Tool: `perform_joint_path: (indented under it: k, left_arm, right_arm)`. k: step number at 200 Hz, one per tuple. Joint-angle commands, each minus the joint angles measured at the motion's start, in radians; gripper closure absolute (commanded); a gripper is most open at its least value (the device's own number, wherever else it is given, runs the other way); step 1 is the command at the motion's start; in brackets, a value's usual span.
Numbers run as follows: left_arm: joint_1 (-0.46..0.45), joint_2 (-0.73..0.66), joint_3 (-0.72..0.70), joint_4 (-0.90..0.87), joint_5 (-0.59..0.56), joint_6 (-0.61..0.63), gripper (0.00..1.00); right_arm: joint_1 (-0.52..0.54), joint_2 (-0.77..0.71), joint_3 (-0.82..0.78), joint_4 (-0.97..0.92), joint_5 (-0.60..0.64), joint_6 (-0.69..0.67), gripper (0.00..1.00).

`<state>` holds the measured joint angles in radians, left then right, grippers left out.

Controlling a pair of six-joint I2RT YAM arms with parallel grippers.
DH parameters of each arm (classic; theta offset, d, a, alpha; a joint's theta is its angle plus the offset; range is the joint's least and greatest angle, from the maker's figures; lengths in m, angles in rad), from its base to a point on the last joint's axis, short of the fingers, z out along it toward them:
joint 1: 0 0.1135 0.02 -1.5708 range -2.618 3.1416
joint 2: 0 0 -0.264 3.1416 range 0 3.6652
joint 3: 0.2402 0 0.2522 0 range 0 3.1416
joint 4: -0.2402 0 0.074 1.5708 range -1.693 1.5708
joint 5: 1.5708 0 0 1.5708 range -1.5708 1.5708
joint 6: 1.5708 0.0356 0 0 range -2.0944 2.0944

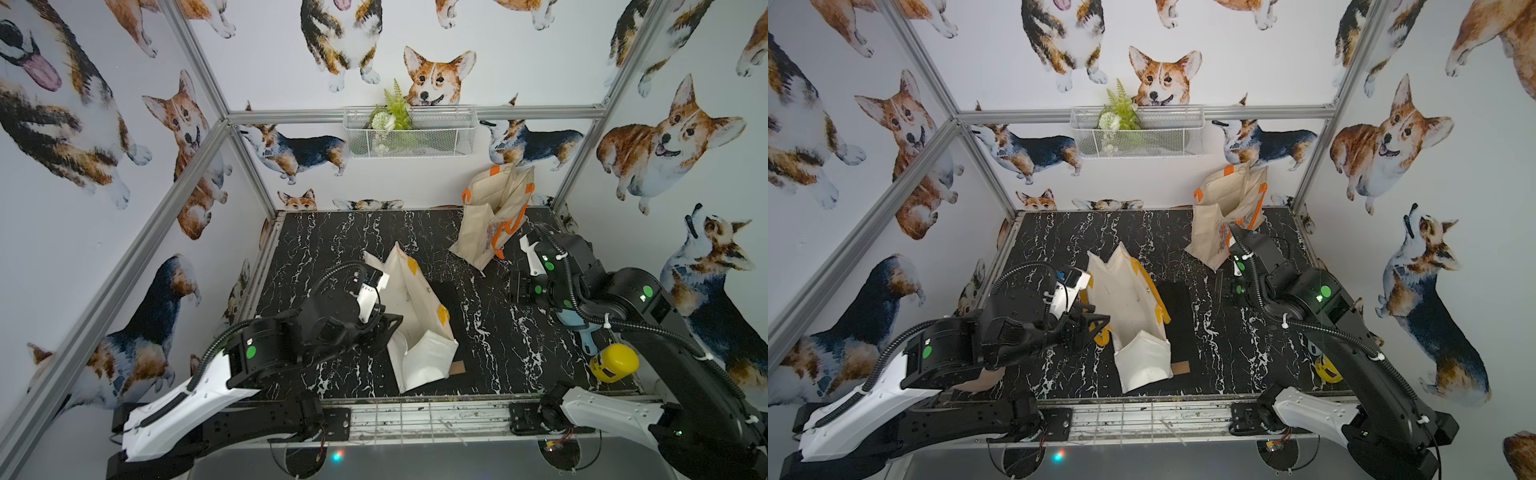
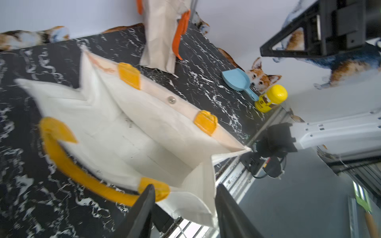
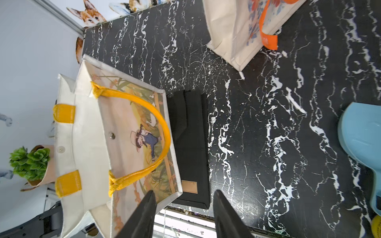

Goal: Put away the canvas bag
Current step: Place the canvas bag at the center of the board, then press the canvas bag.

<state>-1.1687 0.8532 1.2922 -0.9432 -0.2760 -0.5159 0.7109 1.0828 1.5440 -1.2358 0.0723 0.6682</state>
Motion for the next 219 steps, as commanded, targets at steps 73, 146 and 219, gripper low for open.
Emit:
perform_joint_path:
  k: [73,146,219]
  left_arm:
    - [0.298,-0.091,-0.109,-0.083,0.018,-0.133,0.40]
    - [0.715,0.043,-0.129,0.011,0.411,0.060,0.43]
    - [1.012,0.089,-0.207,0.086,0.606,0.051,0.44]
  right_arm:
    - [-0.080,0.317,0.167,0.068,-0.312,-0.096,0.50]
    - [-0.129,0.753,0.791,-0.181,-0.374,-0.138,0.49]
    - [-0.174,0.964,1.020,-0.188,-0.475,-0.087,0.48]
